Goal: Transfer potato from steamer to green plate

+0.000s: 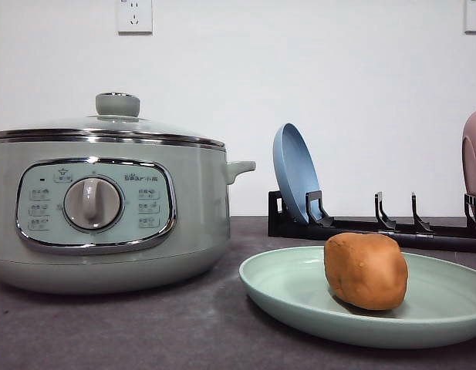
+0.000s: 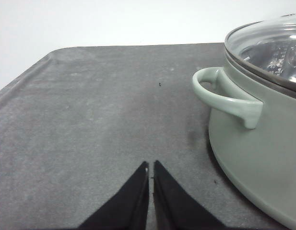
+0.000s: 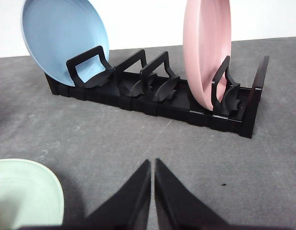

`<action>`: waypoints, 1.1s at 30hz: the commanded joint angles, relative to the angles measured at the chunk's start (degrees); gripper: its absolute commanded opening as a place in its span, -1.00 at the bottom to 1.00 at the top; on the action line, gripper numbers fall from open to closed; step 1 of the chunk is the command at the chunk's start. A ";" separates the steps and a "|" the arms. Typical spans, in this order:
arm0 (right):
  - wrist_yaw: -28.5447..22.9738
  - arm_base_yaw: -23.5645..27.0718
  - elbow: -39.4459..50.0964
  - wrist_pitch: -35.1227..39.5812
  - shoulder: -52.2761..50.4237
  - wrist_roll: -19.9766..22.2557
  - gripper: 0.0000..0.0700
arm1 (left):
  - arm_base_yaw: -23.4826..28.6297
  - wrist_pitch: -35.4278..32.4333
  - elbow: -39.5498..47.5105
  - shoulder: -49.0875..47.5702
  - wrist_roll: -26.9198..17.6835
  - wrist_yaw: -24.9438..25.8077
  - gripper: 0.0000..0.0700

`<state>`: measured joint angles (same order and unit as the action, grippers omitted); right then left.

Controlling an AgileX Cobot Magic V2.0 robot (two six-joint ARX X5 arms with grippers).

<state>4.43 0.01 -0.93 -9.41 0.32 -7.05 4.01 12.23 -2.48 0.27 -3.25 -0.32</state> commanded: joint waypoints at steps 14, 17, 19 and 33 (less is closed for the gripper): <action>0.02 0.02 0.26 0.46 -0.11 0.24 -1.00 | 0.13 1.44 0.79 -0.10 0.55 -0.11 -0.97; 0.02 0.02 0.26 0.46 -0.11 0.24 -1.00 | 0.13 1.44 0.79 -0.10 0.54 -0.11 -0.97; 0.02 0.02 0.26 0.46 -0.11 0.24 -1.00 | 0.13 1.44 0.79 -0.10 0.55 -0.11 -0.97; 0.02 0.02 0.26 0.46 -0.11 0.24 -1.00 | 0.13 1.45 0.79 -0.09 0.55 -0.13 -0.97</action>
<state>4.43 0.01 -0.93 -9.41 0.32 -7.05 4.01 12.23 -2.48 0.27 -3.25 -0.32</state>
